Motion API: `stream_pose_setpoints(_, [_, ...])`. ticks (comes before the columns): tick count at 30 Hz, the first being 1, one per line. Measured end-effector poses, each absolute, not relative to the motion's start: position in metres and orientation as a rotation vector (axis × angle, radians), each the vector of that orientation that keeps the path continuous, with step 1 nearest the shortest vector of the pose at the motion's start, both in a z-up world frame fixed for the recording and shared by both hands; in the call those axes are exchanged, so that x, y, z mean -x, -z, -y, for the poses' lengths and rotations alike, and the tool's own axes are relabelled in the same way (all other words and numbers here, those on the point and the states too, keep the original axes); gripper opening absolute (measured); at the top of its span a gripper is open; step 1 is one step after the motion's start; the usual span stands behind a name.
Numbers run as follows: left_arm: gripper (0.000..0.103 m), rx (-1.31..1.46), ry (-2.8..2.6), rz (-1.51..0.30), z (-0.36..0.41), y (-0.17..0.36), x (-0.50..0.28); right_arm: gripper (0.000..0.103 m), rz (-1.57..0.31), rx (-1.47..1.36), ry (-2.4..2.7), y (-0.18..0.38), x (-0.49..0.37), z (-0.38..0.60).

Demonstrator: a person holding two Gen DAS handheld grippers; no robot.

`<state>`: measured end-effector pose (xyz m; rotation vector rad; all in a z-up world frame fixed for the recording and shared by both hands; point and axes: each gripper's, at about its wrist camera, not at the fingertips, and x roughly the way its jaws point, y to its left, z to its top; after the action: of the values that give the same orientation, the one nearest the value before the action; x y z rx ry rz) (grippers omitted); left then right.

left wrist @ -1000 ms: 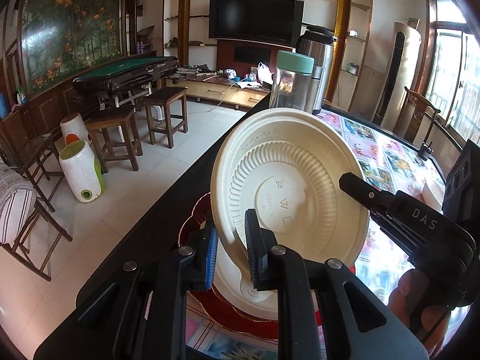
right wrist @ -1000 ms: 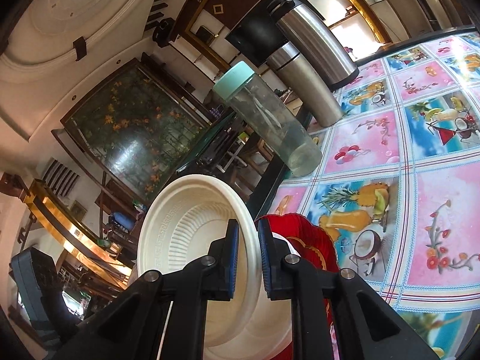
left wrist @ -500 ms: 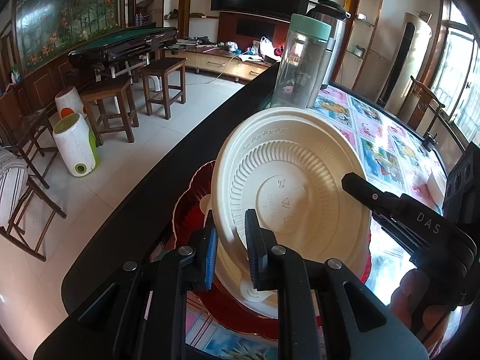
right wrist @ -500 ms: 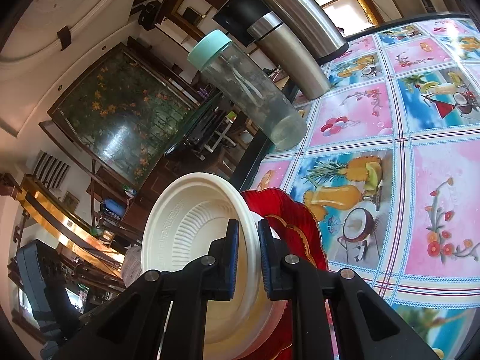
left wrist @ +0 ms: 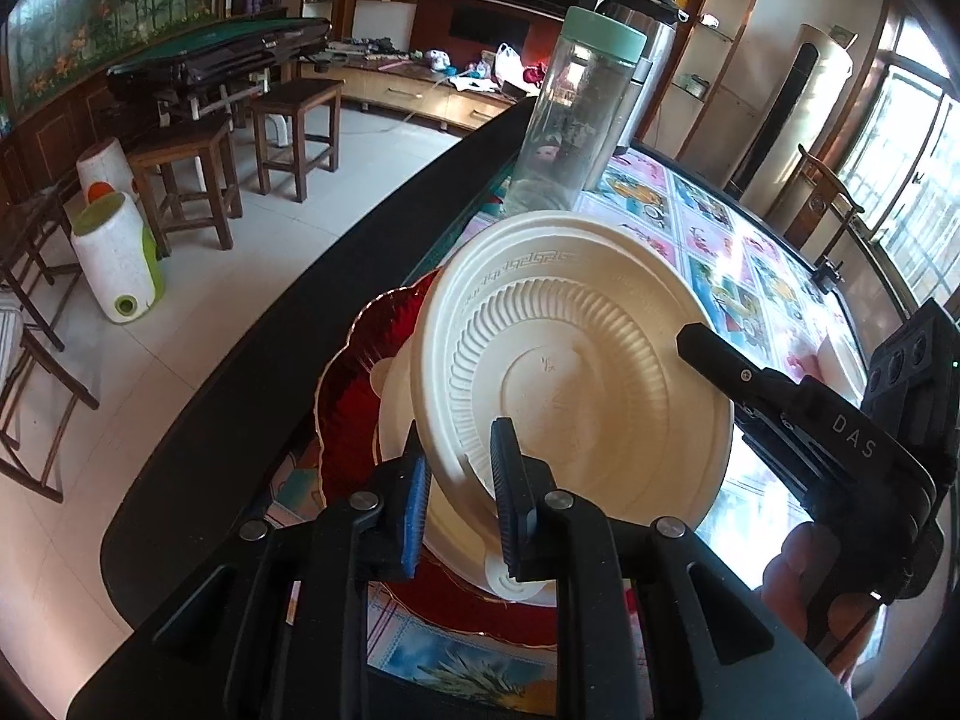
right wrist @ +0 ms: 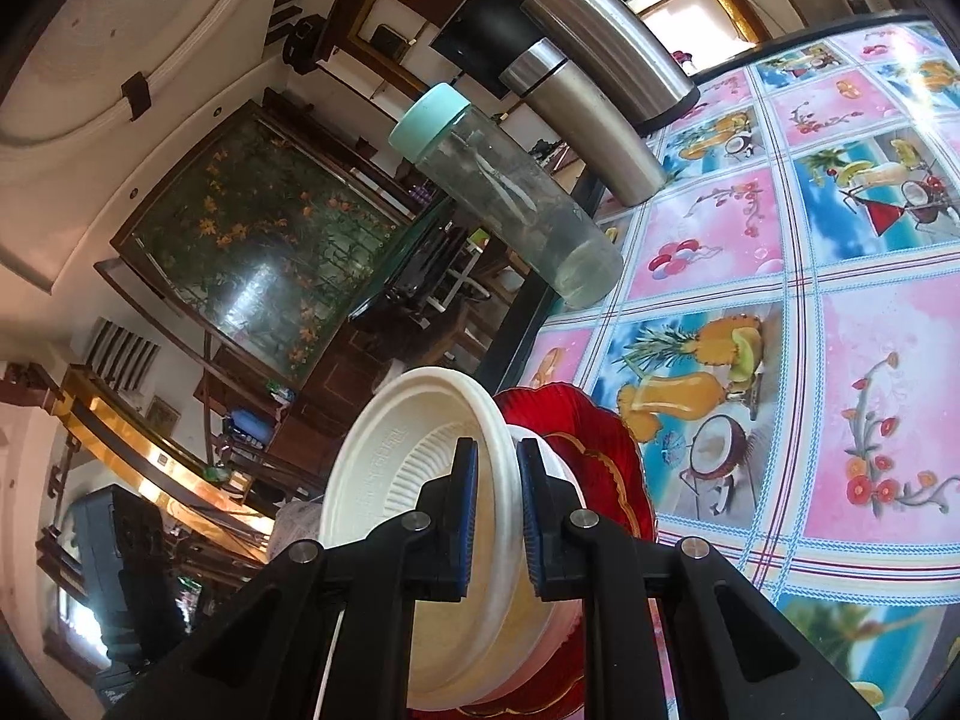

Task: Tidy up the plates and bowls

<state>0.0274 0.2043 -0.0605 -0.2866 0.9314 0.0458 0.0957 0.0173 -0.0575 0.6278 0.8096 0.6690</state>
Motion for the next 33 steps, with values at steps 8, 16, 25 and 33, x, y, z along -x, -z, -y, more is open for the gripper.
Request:
stream_pose_setpoints(8, [0.016,0.297,0.049,-1.03,-0.211,0.053,-0.031,0.016,-0.883,-0.704,-0.709,0.06,-0.102,-0.014])
stream_pose_setpoints(16, [0.016,0.289,0.056,-1.058,-0.209,0.059,-0.031,0.016,-0.904,-0.637,-0.656,0.063,-0.1,-0.024])
stream_pose_setpoints(25, [0.016,0.278,0.037,-1.065,-0.212,0.06,-0.035,0.016,-0.901,-0.627,-0.654,0.065,-0.1,-0.026])
stream_pose_setpoints(33, [0.026,0.247,0.02,-1.081,-0.208,0.058,-0.035,0.016,-0.886,-0.643,-0.656,0.063,-0.099,-0.022])
